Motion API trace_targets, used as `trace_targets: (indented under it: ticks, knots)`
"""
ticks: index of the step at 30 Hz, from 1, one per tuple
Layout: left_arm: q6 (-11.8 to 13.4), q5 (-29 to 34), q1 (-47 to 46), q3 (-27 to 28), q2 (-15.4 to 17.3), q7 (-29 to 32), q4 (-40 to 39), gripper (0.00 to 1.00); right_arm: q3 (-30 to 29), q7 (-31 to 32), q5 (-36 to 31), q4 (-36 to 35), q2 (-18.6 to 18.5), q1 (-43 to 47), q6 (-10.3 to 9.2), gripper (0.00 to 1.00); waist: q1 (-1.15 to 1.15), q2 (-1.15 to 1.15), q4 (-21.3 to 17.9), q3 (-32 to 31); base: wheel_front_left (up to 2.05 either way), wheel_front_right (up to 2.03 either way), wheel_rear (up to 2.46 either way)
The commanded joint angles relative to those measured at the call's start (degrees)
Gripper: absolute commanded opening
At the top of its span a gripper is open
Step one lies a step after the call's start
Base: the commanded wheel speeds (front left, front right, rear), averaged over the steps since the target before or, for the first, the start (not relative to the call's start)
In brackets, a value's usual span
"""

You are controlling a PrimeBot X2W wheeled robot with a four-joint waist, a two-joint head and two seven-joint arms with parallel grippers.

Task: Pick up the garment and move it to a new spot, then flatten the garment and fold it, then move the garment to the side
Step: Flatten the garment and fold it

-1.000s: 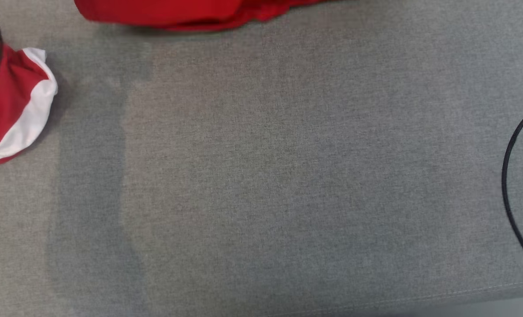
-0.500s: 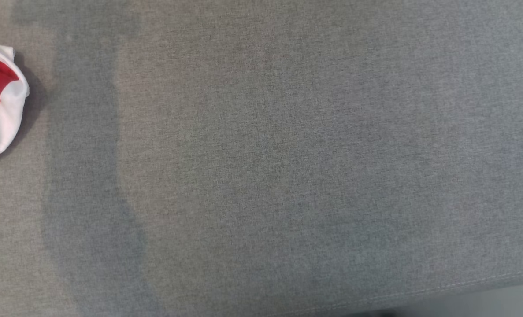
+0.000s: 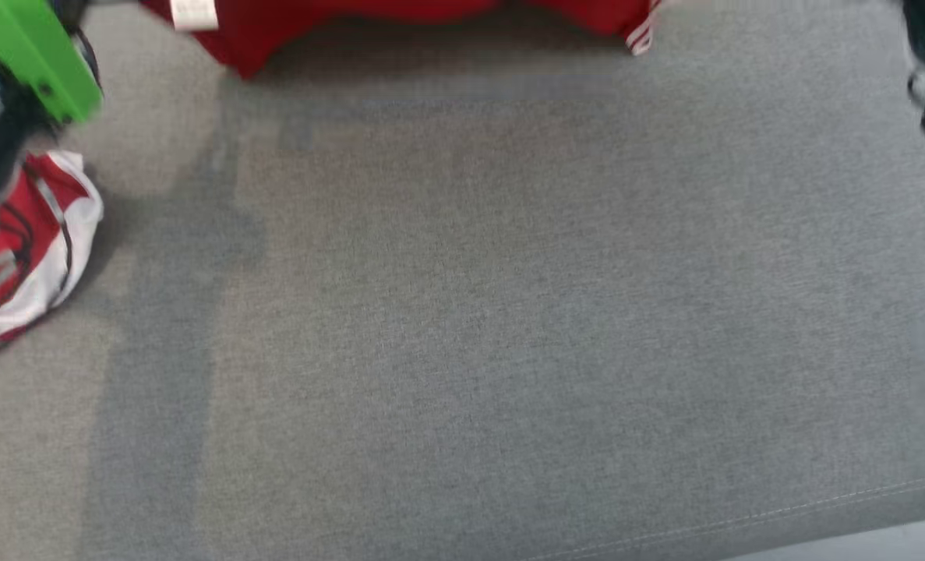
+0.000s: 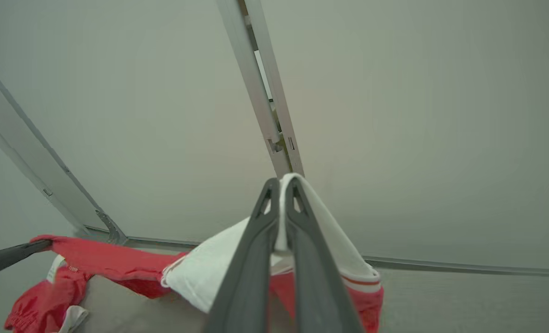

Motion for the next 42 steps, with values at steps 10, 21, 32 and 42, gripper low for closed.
trace_targets:
  ticks: [10, 21, 32, 42]
  knots:
    - [2.6, -11.4, 24.3, -3.7, 9.1, 13.2, -13.0, 0.0, 10.5, 19.5, 5.9, -10.5, -11.1, 23.1, 0.0, 0.0, 0.0, 0.0, -1.4, -15.8, 0.0, 0.0, 0.0]
    - [11.6, -17.3, 42.4, -6.4, 16.3, 18.3, -31.9, 0.0, 16.6, 33.7, 7.2, -27.8, -23.6, 36.8, 0.0, 0.0, 0.0, 0.0, -1.4, -16.8, 0.0, 0.0, 0.0]
    - [15.9, -22.9, 47.9, -8.0, 22.9, 26.2, -44.0, 0.0, 15.0, 45.0, 12.6, -35.4, -31.6, 41.6, 0.0, 0.0, 0.0, 0.0, -0.5, -15.0, 0.0, 0.0, 0.0]
    - [18.0, -24.4, 37.4, -8.5, 17.9, 35.9, -36.1, 0.0, 10.1, 54.0, 13.8, -27.7, -23.6, 31.7, 0.0, 0.0, 0.0, 0.0, 0.4, -10.2, 0.0, 0.0, 0.0]
